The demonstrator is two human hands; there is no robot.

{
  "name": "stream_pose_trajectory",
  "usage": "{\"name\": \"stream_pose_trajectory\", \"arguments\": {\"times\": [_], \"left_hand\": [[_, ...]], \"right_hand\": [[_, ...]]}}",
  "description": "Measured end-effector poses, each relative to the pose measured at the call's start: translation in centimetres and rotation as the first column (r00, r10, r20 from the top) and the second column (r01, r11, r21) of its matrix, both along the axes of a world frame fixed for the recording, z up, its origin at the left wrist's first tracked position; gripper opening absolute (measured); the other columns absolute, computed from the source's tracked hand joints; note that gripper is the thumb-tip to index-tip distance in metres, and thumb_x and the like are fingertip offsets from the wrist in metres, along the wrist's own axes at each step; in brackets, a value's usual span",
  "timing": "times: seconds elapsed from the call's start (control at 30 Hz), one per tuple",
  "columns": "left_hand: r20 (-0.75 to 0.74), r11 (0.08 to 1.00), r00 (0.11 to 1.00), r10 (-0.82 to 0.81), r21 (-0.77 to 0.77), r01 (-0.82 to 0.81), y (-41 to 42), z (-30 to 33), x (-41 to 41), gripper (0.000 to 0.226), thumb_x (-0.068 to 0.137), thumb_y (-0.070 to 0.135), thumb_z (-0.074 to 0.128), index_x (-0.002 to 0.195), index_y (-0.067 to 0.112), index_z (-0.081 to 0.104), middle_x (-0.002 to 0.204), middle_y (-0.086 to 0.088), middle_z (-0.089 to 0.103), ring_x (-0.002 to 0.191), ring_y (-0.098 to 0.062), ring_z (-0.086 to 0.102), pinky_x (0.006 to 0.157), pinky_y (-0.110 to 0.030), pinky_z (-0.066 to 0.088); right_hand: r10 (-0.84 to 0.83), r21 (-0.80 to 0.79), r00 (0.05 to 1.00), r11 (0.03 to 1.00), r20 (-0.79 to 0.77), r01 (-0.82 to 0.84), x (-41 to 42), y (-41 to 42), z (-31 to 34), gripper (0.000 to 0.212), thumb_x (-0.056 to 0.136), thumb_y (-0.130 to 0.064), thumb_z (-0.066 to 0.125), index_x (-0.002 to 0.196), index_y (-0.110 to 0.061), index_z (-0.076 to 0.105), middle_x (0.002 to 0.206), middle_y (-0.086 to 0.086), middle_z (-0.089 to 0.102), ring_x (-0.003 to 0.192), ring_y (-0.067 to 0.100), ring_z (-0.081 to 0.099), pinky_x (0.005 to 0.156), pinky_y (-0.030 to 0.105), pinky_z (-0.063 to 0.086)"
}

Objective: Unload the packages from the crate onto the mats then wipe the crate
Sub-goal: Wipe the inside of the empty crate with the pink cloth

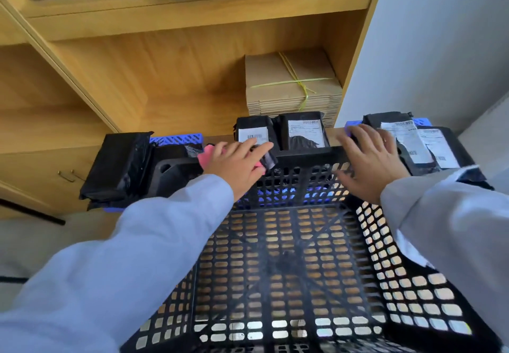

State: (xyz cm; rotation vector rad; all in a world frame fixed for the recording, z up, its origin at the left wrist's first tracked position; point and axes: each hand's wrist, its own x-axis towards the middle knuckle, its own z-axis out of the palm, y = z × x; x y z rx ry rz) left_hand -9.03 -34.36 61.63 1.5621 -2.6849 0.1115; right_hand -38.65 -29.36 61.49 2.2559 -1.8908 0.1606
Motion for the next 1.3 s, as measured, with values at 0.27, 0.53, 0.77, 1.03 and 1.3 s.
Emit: {"name": "stream_pose_trajectory", "arguments": {"times": [0.27, 0.53, 0.77, 1.03, 1.3], "left_hand": [[0.034, 0.978, 0.999, -0.018, -0.209, 0.025, -0.5, -1.4, -0.9, 0.041, 0.083, 0.043, 0.063, 0.118, 0.021, 0.061, 0.097, 0.001, 0.067, 0.086, -0.024, 0.064, 0.077, -0.037, 0.046], [0.033, 0.958, 0.996, -0.084, -0.273, 0.09, -1.0, -1.7, 1.3, 0.047, 0.078, 0.044, 0.071, 0.118, 0.023, 0.06, 0.092, 0.003, 0.065, 0.08, -0.024, 0.063, 0.071, -0.037, 0.044], [0.129, 0.996, 0.988, 0.086, -0.022, -0.083, -0.8, 0.1, 9.3, 0.051, 0.095, 0.04, 0.052, 0.141, 0.031, 0.032, 0.139, 0.009, 0.045, 0.123, -0.021, 0.047, 0.099, -0.036, 0.033], [0.183, 0.816, 0.865, 0.467, 0.289, -0.501, -0.3, 2.6, 10.7, 0.064, 0.087, -0.003, 0.053, 0.136, 0.031, 0.03, 0.138, 0.001, 0.034, 0.124, -0.03, 0.035, 0.075, -0.044, 0.042], [-0.189, 0.59, 0.597, 0.78, 0.538, -0.602, 1.9, 2.9, 11.7, 0.058, 0.099, 0.008, 0.042, 0.146, 0.038, 0.026, 0.151, -0.008, 0.03, 0.116, -0.039, 0.051, 0.077, -0.037, 0.043]], "right_hand": [[-0.124, 0.073, 0.857, 0.992, 0.501, 0.101, 13.7, -8.4, 1.7, 0.031, 0.099, -0.027, 0.038, 0.092, -0.01, 0.063, 0.099, 0.009, 0.067, 0.104, 0.033, 0.054, 0.096, 0.043, 0.032], [-0.246, 0.271, 0.837, 0.955, 0.488, 0.123, 14.5, -10.7, 0.2, 0.063, 0.098, -0.061, 0.027, 0.072, -0.012, 0.057, 0.076, 0.012, 0.062, 0.075, 0.034, 0.057, 0.068, 0.037, 0.044], [-0.273, 0.328, 0.873, 0.934, 0.403, 0.14, 14.5, -10.7, 0.2, 0.07, 0.097, -0.063, 0.023, 0.084, -0.007, 0.063, 0.078, 0.011, 0.061, 0.075, 0.033, 0.056, 0.07, 0.038, 0.045], [-0.279, 0.306, 0.868, 0.939, 0.41, 0.158, 14.6, -10.6, 0.5, 0.061, 0.098, -0.058, 0.029, 0.09, -0.007, 0.062, 0.079, 0.011, 0.056, 0.074, 0.032, 0.052, 0.067, 0.035, 0.04], [-0.261, 0.269, 0.873, 0.95, 0.411, 0.157, 14.7, -10.4, 0.6, 0.055, 0.098, -0.052, 0.032, 0.082, -0.007, 0.059, 0.068, 0.008, 0.048, 0.071, 0.032, 0.051, 0.066, 0.034, 0.038]]}}
